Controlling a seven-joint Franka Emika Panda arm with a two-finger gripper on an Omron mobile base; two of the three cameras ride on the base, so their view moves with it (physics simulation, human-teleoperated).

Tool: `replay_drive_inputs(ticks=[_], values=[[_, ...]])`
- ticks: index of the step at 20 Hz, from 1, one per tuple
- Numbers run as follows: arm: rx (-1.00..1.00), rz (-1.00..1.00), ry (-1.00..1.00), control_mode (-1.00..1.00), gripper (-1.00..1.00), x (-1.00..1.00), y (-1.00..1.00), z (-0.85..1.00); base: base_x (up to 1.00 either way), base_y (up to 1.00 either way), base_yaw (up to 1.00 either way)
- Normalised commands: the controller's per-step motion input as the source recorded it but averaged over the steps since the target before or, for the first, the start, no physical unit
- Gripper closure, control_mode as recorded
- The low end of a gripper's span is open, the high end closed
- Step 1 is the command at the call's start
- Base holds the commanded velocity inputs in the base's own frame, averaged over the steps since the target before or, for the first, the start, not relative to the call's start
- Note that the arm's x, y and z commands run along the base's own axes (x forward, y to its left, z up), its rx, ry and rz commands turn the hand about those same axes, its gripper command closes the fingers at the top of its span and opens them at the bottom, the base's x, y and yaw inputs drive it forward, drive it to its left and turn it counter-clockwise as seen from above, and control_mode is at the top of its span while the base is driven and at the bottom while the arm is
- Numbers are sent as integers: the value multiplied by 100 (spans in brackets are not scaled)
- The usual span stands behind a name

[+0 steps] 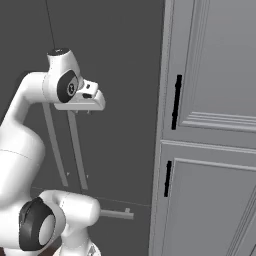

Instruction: Take the strawberry from the fridge and place it on top of the pancake, located on the dining counter.

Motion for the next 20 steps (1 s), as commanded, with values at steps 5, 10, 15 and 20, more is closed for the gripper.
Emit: replay_drive_inputs(ticks=[5, 10, 15, 20], values=[[0, 0, 0, 100, -100, 0, 0, 0, -2, 0, 0], [0, 0, 0, 100, -100, 0, 0, 0, -66, 5, 0], [0, 0, 0, 100, -100, 0, 0, 0, -48, 23, 0], [0, 0, 0, 100, -100, 0, 0, 0, 0, 49, -1]])
